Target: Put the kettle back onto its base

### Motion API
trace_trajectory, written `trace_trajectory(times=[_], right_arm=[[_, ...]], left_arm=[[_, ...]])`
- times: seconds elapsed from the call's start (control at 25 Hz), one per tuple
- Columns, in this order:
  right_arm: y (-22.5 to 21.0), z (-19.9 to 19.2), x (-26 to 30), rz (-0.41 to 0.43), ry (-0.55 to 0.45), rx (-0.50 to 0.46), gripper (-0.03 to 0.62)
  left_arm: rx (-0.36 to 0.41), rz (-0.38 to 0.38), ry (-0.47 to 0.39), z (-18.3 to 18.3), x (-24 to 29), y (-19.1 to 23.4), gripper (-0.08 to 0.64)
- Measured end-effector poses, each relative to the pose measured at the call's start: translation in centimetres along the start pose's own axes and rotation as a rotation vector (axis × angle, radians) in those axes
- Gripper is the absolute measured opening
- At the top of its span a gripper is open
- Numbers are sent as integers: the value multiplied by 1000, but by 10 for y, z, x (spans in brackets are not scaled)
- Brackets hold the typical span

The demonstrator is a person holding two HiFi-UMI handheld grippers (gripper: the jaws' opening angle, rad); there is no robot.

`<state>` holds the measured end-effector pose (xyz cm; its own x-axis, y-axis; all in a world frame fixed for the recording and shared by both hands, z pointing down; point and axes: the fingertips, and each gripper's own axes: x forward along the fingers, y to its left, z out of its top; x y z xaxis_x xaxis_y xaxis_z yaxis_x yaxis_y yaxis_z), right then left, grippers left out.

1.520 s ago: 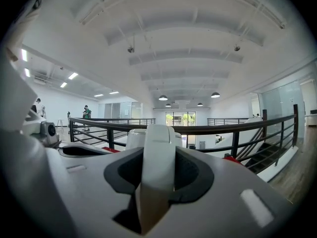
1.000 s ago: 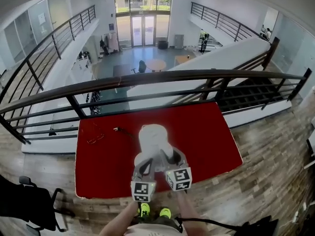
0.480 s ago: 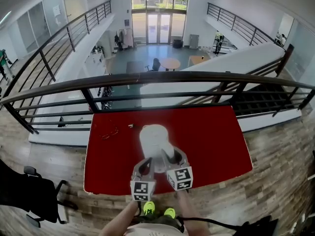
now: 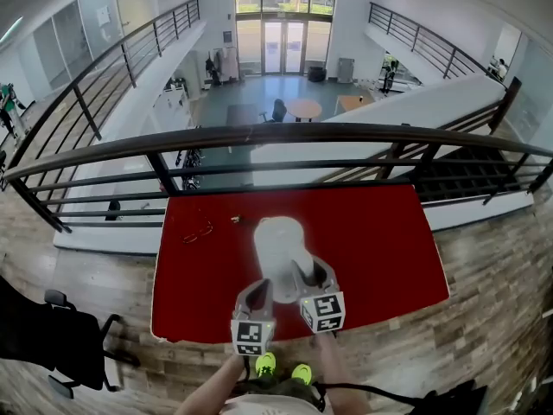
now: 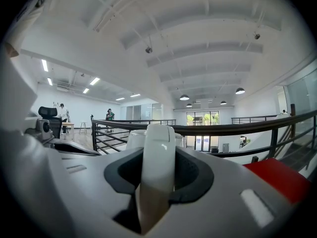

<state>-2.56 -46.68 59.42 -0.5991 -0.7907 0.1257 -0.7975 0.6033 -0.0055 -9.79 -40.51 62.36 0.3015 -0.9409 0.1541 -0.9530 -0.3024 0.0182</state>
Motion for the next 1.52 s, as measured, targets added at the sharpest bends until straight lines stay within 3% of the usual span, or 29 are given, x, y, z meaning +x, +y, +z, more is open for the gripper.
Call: trace_trajectory(times=[0.68, 1.12, 1.52], right_arm=[[-6, -27, -37, 36, -8, -14, 138], [1, -39, -53, 166, 65, -79, 139], [-9, -68, -74, 191, 60, -64, 140]], left_arm=[[-3, -32, 18, -2, 1, -16, 8], [-7, -34, 37, -5, -10, -30, 7], [-15, -6, 33, -6, -14, -41, 8]])
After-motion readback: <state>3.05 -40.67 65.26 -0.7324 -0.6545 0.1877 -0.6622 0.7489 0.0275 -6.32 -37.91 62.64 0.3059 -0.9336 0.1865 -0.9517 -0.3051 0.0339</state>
